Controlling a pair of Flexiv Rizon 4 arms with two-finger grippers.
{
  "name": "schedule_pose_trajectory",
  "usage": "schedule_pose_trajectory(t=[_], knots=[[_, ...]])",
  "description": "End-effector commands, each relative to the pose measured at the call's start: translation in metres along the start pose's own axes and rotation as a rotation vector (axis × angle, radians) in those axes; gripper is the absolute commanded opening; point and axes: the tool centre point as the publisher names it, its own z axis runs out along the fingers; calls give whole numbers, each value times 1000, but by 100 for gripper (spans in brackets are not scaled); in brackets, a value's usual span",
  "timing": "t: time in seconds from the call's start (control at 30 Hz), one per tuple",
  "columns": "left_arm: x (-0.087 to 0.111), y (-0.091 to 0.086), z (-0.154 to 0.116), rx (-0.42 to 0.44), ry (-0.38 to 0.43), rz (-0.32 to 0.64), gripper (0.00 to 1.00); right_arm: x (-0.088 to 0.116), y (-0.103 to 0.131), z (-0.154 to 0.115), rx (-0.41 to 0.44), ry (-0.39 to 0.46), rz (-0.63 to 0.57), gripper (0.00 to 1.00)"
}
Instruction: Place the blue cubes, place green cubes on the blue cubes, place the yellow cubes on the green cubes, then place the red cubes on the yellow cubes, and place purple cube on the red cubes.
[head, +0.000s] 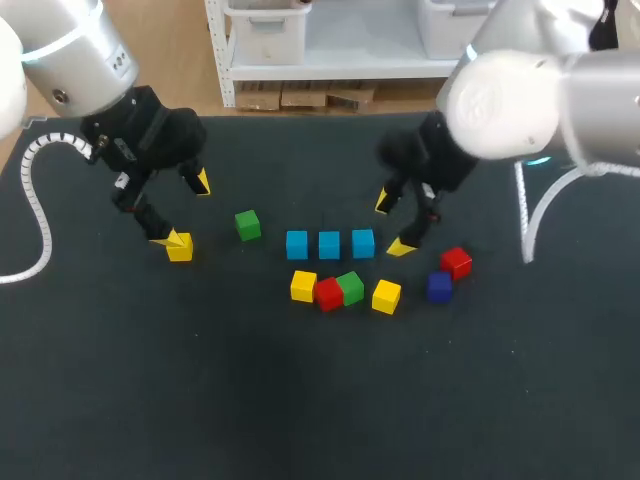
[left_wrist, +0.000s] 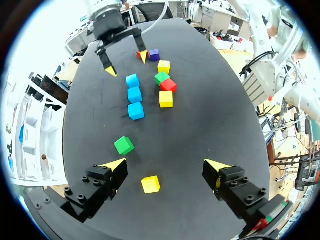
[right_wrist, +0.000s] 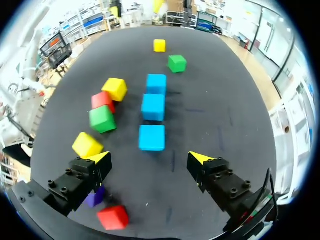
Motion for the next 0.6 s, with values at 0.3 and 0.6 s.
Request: schedule_pose_trajectory(t=[0.3, 0.6], knots=[[1, 1, 0, 1, -1, 2, 100, -34, 45, -54, -85, -7, -232, 100], [1, 1, 0, 1, -1, 2, 100, -53, 63, -32, -86, -59, -265, 100]])
